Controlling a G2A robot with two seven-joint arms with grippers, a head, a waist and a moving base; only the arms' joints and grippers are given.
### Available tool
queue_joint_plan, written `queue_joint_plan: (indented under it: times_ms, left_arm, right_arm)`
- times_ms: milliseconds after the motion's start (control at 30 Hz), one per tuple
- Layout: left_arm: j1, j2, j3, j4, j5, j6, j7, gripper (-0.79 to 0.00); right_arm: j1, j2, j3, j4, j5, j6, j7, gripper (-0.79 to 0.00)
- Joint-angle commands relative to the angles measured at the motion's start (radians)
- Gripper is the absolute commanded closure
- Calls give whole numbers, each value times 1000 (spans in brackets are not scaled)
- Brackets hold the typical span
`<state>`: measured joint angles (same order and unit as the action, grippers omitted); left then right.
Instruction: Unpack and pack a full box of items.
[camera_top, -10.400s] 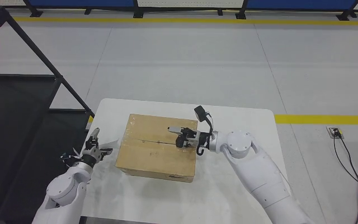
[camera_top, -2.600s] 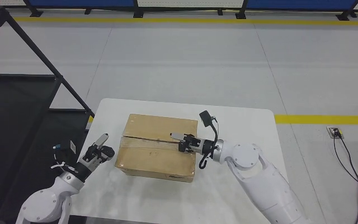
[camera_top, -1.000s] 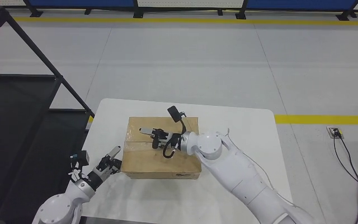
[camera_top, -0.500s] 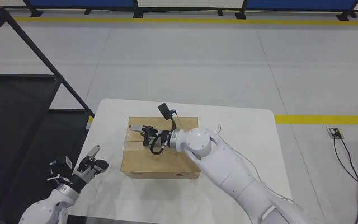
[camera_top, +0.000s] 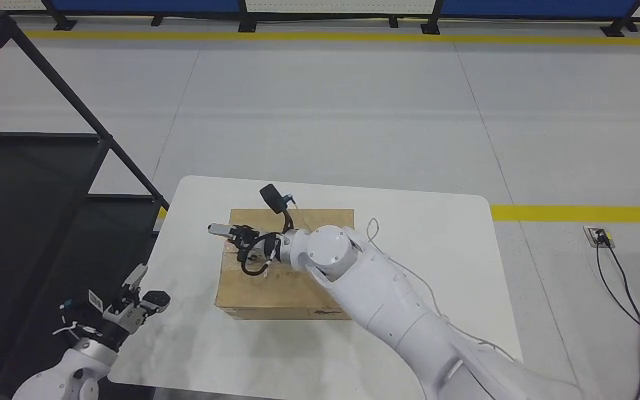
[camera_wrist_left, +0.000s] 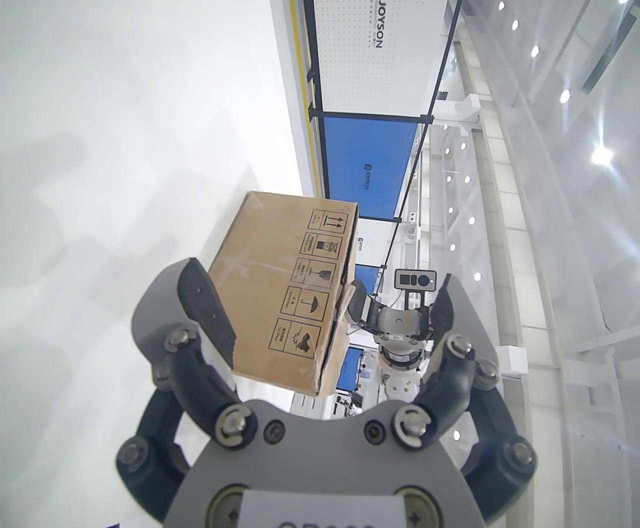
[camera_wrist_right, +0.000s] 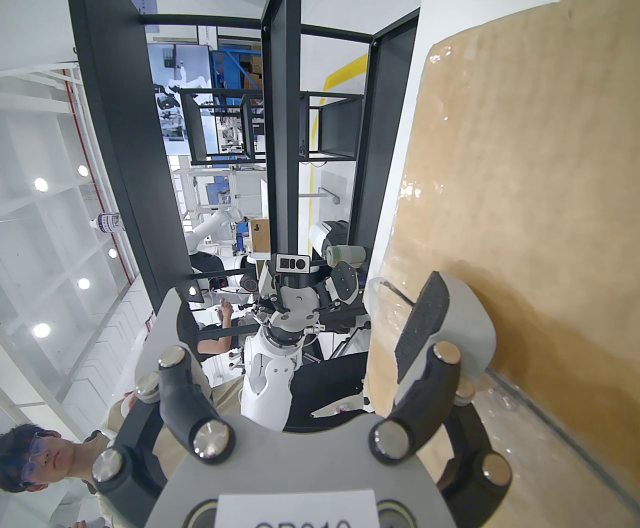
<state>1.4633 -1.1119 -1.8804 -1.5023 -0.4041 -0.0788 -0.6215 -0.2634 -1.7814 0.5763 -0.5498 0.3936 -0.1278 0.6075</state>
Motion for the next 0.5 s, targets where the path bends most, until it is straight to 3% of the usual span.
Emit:
queue_joint_plan:
  times_ms: [0, 467]
  left_arm:
    - [1, 1, -4, 4, -3, -2, -3, -785]
    - [-8, 9, -15, 37, -13, -2, -27, -785]
  right_arm:
    - [6, -13, -2, 20, 5, -10, 1, -785]
    - [42, -95, 3, 153, 35, -68, 123, -785]
